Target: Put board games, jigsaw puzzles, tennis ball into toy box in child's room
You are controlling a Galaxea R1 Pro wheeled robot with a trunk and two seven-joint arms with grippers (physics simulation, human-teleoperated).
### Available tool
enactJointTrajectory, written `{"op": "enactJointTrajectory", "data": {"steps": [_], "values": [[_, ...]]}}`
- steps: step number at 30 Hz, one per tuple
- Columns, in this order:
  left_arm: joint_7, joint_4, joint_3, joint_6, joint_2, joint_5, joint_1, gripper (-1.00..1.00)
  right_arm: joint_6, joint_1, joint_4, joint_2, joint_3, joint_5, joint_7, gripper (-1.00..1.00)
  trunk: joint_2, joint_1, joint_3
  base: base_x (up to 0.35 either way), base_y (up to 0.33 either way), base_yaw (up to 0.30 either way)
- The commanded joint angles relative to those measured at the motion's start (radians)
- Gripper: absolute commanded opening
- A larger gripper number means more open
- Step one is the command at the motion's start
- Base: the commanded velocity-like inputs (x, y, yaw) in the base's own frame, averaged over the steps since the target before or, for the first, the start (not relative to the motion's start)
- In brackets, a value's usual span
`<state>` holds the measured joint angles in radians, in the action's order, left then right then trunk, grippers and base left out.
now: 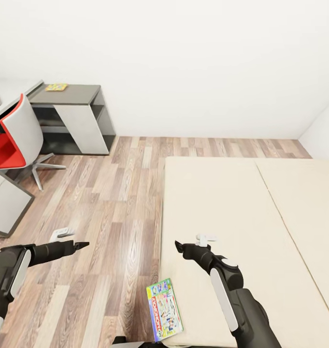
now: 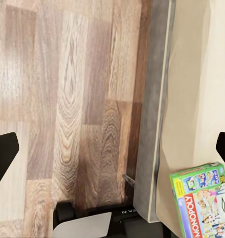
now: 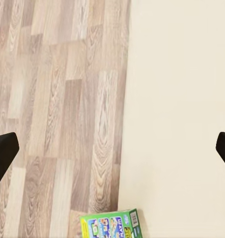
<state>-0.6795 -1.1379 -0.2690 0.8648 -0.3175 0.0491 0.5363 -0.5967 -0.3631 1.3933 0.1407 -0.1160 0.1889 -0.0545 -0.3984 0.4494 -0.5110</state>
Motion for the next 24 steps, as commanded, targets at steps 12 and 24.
{"op": "enactJointTrajectory", "data": {"steps": [12,24], "values": [[0.000,0.000,-0.001,0.007,0.000,0.003,0.001,1.00,0.018,-0.002,-0.047,0.002,0.002,0.001,-0.001,1.00,-0.002,0.001,0.018,0.000,0.000,0.000],[0.000,0.000,-0.001,0.007,0.003,0.003,0.001,1.00,0.058,-0.001,-0.108,0.002,0.004,0.003,-0.001,1.00,-0.002,0.001,0.038,0.000,0.000,0.000]]}}
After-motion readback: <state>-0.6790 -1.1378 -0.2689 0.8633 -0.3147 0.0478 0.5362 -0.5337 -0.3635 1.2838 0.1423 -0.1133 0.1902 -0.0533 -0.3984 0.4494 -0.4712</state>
